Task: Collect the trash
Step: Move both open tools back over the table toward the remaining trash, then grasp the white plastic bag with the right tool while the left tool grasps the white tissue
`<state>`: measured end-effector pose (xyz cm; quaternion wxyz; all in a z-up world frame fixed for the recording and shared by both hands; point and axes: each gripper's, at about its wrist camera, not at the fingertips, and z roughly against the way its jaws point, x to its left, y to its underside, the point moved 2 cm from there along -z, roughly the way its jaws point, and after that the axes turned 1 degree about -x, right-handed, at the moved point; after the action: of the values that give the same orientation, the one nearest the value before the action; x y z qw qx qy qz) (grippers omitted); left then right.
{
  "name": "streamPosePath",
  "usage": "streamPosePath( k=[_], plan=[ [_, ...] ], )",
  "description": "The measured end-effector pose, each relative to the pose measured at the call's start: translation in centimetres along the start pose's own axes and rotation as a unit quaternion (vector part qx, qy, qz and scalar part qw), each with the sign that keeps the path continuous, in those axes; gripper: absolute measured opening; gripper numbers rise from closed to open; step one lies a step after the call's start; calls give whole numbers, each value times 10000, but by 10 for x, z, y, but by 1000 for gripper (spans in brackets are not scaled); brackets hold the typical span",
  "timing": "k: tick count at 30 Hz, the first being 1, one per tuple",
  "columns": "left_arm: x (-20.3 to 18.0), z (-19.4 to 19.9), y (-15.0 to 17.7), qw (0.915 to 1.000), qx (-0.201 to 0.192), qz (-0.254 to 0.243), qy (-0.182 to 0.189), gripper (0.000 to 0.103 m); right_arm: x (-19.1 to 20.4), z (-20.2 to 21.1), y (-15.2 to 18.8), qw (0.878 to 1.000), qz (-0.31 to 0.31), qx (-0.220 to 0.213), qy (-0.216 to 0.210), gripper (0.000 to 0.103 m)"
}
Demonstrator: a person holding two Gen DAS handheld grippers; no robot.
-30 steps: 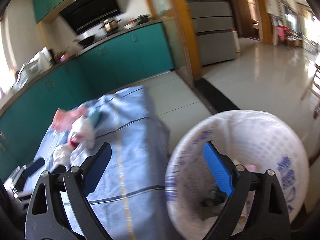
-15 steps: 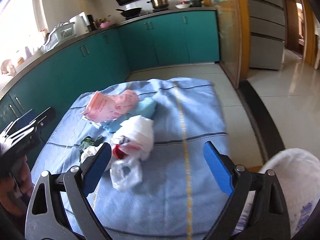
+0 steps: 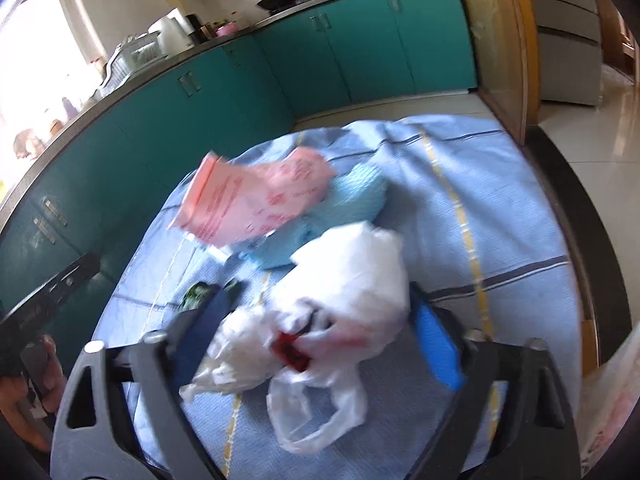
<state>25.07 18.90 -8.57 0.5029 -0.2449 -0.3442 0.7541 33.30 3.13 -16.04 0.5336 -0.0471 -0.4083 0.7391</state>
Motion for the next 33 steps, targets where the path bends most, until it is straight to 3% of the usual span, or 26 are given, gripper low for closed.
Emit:
streamPosePath(
  k=[2, 5, 9, 10, 13, 15, 19, 26, 33],
  plan=[
    [-5, 1, 2, 10000, 21, -77, 48, 92, 6, 2, 7, 9997, 39, 153, -210, 61],
    [-15, 3, 7, 9994, 117, -194, 280, 93, 12, 13, 21, 9966, 58, 398, -714, 59],
    [-24, 5, 10, 9988, 131, -343, 337, 93, 29, 31, 37, 9878, 679, 920, -1055, 59],
    [-25, 6, 11, 9986, 128, -381, 341, 93, 31, 37, 39, 9888, 868, 861, -855, 60],
    [-30, 5, 15, 9978, 201, -480, 404, 94, 21, 48, 42, 9927, 1049, 595, 76, 75],
    [-37, 6, 21, 9957, 328, -603, 625, 94, 11, 52, 44, 9929, 1007, 504, 380, 77],
    [-66, 7, 39, 9849, 576, -1183, 1125, 94, -7, 64, 36, 9950, 770, 207, 600, 82],
    [-118, 10, 70, 9643, 487, -2364, 1088, 96, -27, 81, 25, 9973, 291, -238, 627, 88],
    [-123, 10, 73, 9639, 513, -2311, 1216, 96, -21, 81, 25, 9939, 621, -261, 877, 90]
  ],
)
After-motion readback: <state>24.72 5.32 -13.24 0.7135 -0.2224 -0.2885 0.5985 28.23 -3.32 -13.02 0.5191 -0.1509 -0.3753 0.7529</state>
